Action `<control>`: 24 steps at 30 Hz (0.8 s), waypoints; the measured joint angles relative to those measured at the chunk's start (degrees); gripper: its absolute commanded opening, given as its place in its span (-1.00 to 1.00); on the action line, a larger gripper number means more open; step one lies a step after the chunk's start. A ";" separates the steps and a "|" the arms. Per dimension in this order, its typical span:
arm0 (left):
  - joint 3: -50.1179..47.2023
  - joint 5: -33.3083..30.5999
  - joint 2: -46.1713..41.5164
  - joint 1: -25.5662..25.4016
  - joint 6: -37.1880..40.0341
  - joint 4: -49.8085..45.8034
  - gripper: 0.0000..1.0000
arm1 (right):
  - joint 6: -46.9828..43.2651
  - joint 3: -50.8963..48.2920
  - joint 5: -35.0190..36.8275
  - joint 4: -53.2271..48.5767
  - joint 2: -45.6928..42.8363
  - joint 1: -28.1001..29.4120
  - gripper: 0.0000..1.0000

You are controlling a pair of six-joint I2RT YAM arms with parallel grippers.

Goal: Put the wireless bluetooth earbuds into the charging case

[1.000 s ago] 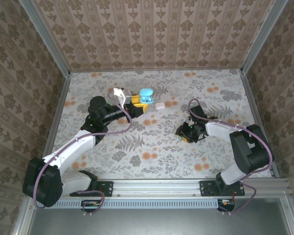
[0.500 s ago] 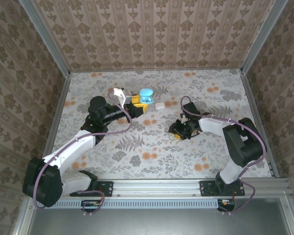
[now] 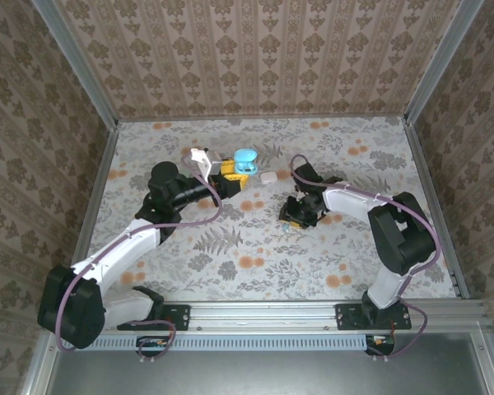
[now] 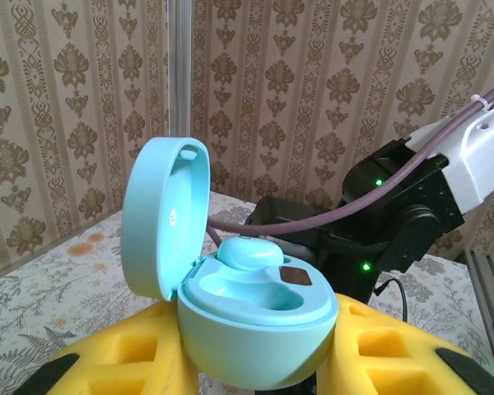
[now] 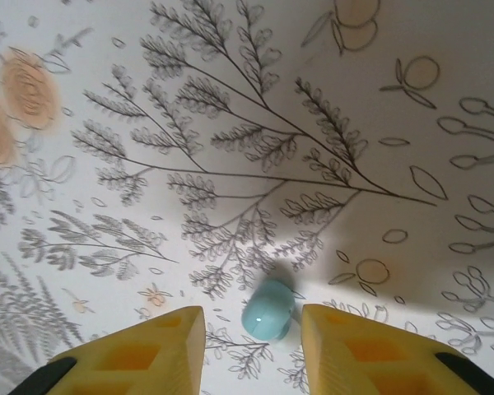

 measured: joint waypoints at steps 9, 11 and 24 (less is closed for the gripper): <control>-0.02 -0.20 -1.05 0.04 0.26 0.00 -0.47 | -0.59 4.63 4.44 -5.75 3.98 3.15 -0.30; -0.02 -0.20 -1.09 0.11 0.26 0.02 -0.47 | -0.68 5.84 5.22 -6.99 4.76 3.61 -0.30; -0.20 -0.20 -1.09 0.85 0.26 0.02 -0.47 | -3.10 11.54 9.68 -12.81 8.57 5.46 -0.38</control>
